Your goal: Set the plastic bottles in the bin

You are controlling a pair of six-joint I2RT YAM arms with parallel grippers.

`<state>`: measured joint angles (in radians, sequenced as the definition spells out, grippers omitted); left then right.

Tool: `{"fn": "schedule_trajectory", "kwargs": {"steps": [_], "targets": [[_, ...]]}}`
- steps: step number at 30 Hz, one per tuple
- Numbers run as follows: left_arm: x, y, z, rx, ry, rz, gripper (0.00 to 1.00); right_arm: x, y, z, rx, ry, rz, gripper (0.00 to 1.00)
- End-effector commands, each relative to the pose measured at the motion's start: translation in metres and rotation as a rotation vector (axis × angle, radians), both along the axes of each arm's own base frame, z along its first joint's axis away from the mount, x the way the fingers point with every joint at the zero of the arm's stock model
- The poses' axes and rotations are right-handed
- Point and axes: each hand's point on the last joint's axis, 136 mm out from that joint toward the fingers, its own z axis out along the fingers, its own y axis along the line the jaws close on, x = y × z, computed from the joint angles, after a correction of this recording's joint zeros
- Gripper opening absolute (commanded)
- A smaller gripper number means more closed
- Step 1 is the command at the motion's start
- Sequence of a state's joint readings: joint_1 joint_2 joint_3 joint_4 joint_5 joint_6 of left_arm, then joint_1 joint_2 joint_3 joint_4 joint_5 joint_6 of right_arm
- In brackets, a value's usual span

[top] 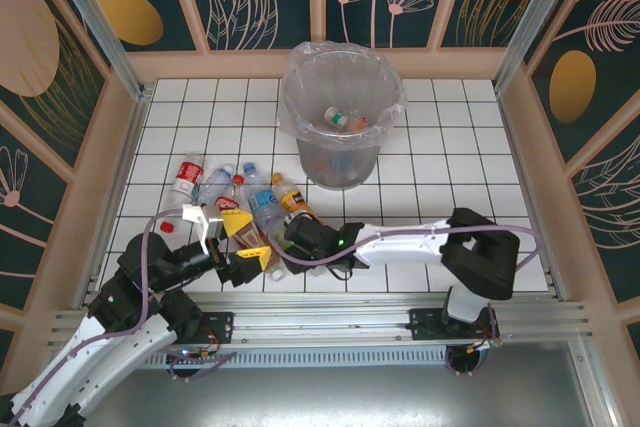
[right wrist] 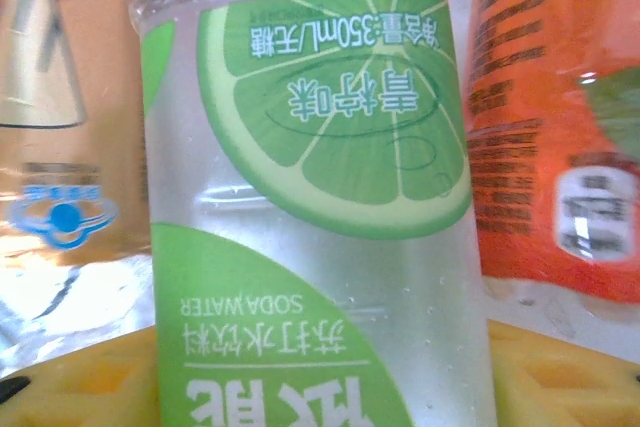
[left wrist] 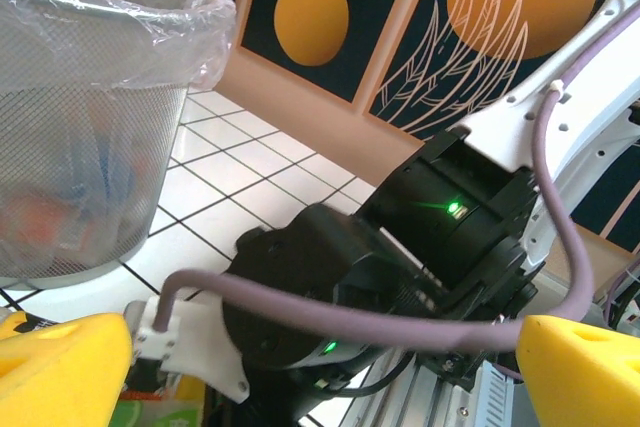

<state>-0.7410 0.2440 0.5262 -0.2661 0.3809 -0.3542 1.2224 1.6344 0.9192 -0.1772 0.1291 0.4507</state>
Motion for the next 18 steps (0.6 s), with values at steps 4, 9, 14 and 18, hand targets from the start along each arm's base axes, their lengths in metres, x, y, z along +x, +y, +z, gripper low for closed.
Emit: {"fn": "schedule_trajectory", "kwargs": {"steps": [4,9,14,18], "targets": [[0.001,0.002,0.004,-0.021,-0.014,0.015,0.98,0.005,-0.013,0.057,0.134,-0.041,0.016,0.6],[0.0,0.005,0.008,-0.03,-0.028,0.026,0.99,0.012,-0.023,0.108,0.296,-0.056,0.042,0.59],[0.002,0.012,0.014,-0.051,-0.052,0.061,0.98,0.025,-0.032,0.166,0.429,-0.122,0.067,0.59],[0.003,0.015,0.022,-0.068,-0.081,0.08,0.99,0.044,-0.039,0.213,0.49,-0.207,0.08,0.58]]}}
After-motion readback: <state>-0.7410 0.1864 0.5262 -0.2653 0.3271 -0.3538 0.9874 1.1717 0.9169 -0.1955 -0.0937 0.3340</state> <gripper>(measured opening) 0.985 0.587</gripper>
